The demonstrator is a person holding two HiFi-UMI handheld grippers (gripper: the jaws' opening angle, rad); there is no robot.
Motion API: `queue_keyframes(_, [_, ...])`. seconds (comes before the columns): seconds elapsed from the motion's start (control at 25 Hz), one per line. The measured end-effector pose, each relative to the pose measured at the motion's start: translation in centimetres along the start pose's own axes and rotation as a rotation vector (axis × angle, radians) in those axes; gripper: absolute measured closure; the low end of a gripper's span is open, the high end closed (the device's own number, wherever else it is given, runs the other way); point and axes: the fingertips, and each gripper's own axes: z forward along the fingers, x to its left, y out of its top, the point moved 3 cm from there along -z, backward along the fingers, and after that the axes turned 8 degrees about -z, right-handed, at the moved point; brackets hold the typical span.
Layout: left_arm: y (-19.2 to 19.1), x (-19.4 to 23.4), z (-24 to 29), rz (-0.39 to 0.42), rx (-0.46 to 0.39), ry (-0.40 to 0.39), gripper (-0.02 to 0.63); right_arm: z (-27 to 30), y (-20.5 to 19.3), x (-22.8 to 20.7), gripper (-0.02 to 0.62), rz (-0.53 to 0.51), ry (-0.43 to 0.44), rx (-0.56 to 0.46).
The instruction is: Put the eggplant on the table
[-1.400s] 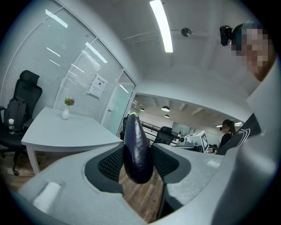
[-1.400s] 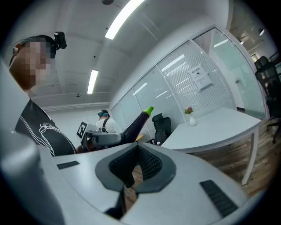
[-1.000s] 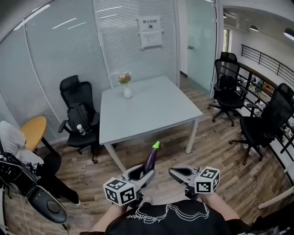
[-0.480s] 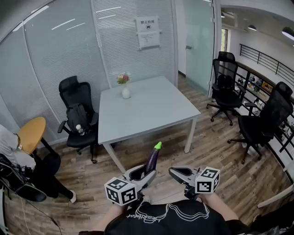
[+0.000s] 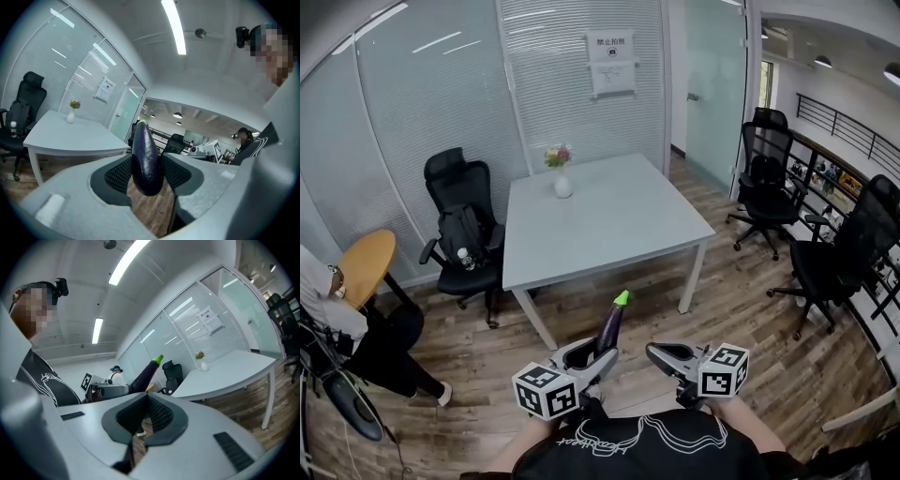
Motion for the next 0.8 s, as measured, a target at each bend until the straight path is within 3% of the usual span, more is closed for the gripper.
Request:
queue_keyframes(0.4, [2.9,7.5,3.0,-0.029,0.006,0.013,0.393,6.3,0.3,-6.0,0.588,0.03,-0.005,0.015])
queue_keyframes(0.8, [9.3,18.6,9.0,-0.028,0.042,0.014,0.393,15.1,2.5,-16.6,0.588,0.075,-0.04,-0.006])
